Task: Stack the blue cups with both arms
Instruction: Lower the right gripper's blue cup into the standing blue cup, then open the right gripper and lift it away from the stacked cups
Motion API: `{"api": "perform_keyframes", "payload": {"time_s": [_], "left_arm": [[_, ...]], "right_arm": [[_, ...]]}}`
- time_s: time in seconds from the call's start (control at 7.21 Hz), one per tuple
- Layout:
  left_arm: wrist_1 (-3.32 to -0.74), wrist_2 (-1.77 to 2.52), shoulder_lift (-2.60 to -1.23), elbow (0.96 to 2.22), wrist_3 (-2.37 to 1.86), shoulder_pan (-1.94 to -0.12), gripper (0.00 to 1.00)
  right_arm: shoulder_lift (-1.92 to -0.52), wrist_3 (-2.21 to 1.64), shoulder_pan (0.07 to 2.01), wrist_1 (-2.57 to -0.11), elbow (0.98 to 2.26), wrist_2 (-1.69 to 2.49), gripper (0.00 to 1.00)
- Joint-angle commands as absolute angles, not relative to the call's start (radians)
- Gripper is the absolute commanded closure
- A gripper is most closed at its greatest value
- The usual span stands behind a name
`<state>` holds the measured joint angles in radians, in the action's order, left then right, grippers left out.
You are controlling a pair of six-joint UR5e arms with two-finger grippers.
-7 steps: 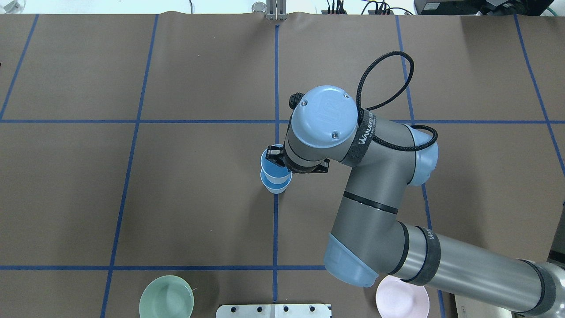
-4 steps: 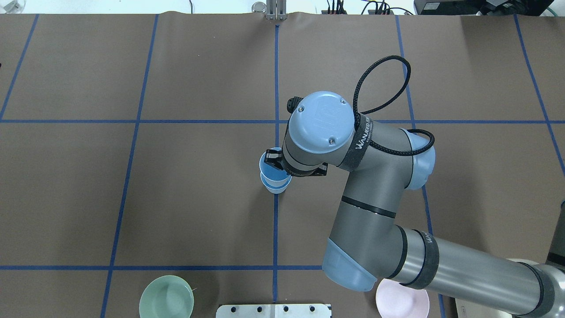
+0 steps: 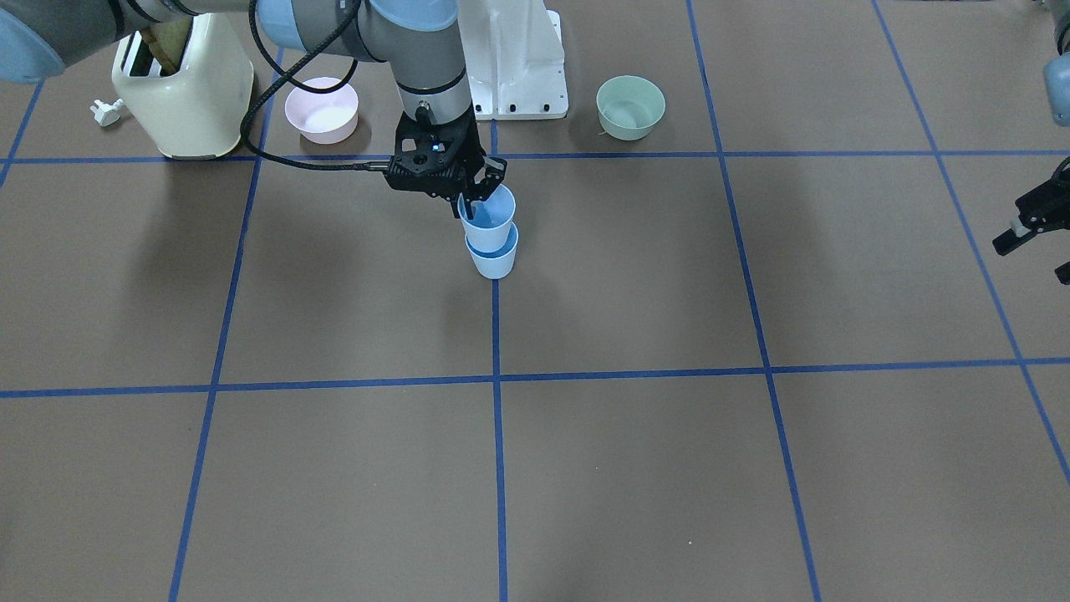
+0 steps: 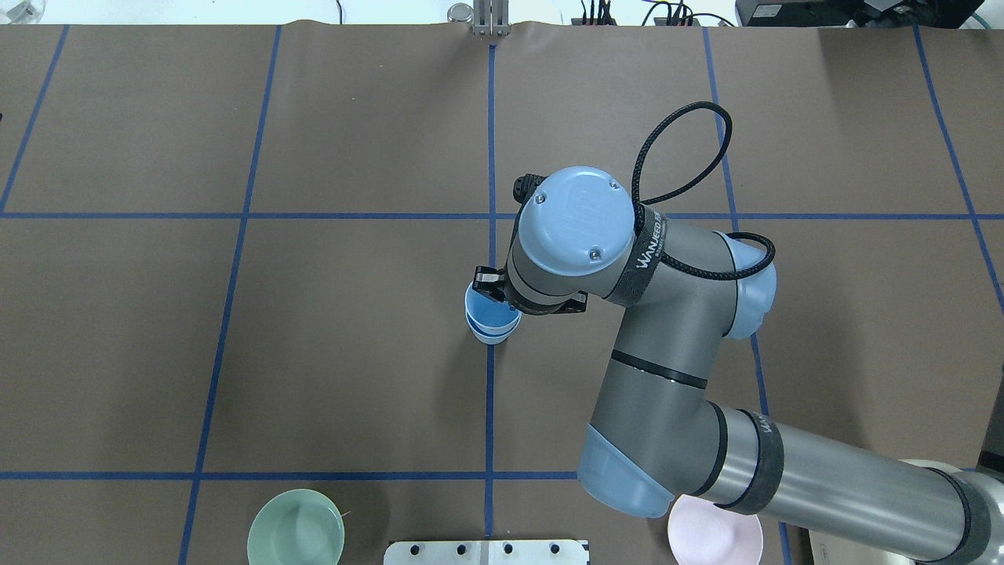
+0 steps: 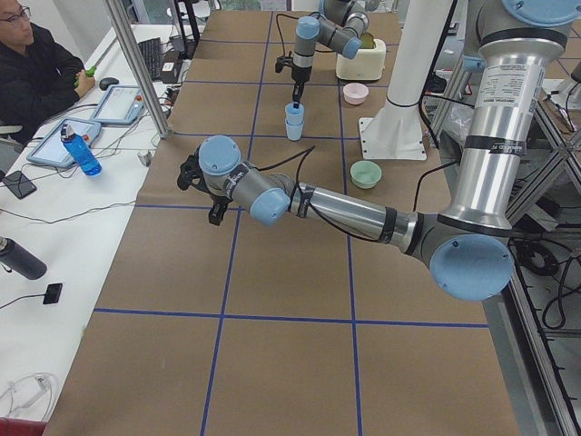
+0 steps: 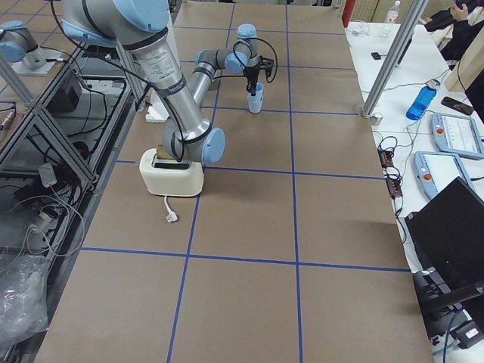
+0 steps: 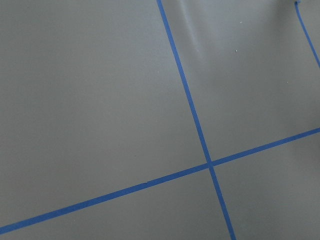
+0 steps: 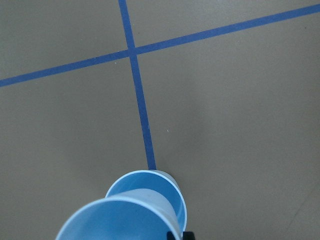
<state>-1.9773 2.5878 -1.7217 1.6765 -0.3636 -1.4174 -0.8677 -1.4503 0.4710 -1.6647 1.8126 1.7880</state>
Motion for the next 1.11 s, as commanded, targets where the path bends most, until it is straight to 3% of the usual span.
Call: {"api": "perform_keyframes", "payload": {"time_s": [0.0, 0.55, 0.97], "left_arm": [[-1.977, 2.589, -1.720, 1.678, -0.364, -1.417, 0.02], [-1.979, 2.591, -1.713, 1.677, -0.364, -1.419, 0.02], [-1.977, 2.589, -1.713, 1.646, -0.333, -1.451, 0.02]], "right_arm": [[-0.868, -1.445, 0.472, -1.663, 1.828, 1.764, 0.00], [-0.877, -1.239, 0.790, -1.666, 1.858, 2.016, 0.00], [-1.027, -0.839, 1.090, -1.667, 1.852, 2.222, 0.00]]}}
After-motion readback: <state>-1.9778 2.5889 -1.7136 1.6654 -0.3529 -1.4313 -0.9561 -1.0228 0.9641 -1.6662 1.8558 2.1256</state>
